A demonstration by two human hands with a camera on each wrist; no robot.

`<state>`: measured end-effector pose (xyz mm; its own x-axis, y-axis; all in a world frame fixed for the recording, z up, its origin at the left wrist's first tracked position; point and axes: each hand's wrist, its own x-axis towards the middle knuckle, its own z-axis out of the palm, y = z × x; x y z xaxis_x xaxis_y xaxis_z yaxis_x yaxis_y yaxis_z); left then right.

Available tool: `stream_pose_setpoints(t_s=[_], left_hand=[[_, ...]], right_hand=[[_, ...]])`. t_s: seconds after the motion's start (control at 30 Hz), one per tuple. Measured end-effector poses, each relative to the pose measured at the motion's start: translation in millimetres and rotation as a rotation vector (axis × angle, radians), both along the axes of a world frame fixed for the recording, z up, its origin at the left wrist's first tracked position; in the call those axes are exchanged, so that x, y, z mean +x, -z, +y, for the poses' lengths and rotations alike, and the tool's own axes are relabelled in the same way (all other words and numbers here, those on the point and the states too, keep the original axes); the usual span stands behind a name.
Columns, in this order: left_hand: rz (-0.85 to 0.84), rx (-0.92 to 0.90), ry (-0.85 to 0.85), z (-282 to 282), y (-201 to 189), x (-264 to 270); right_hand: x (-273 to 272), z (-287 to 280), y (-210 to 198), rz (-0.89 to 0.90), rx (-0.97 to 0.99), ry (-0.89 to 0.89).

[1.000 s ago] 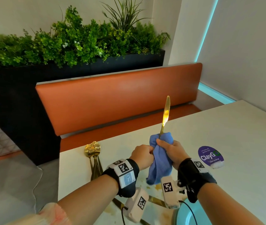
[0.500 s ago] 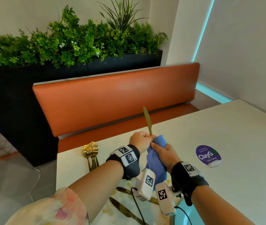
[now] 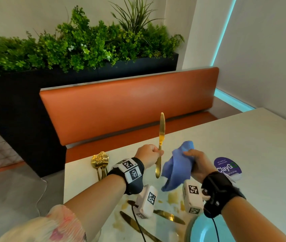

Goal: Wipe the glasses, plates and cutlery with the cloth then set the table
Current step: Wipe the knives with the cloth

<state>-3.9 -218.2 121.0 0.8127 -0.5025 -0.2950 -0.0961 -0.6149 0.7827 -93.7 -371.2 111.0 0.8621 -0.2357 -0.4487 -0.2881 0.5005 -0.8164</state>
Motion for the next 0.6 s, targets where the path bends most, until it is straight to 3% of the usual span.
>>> stream_pose_setpoints(t_s=[0.1, 0.37, 0.6], left_hand=[[-0.109, 0.143, 0.103, -8, -1, -9], [-0.282, 0.37, 0.31, -6, 1, -14], [-0.287, 0.296, 0.37, 0, -3, -16]], right_hand=[[13, 13, -8, -0.096, -0.085, -0.011], [19, 30, 11, 0.019, -0.568, 0.048], [37, 15, -5, 0.091, -0.685, 0.252]])
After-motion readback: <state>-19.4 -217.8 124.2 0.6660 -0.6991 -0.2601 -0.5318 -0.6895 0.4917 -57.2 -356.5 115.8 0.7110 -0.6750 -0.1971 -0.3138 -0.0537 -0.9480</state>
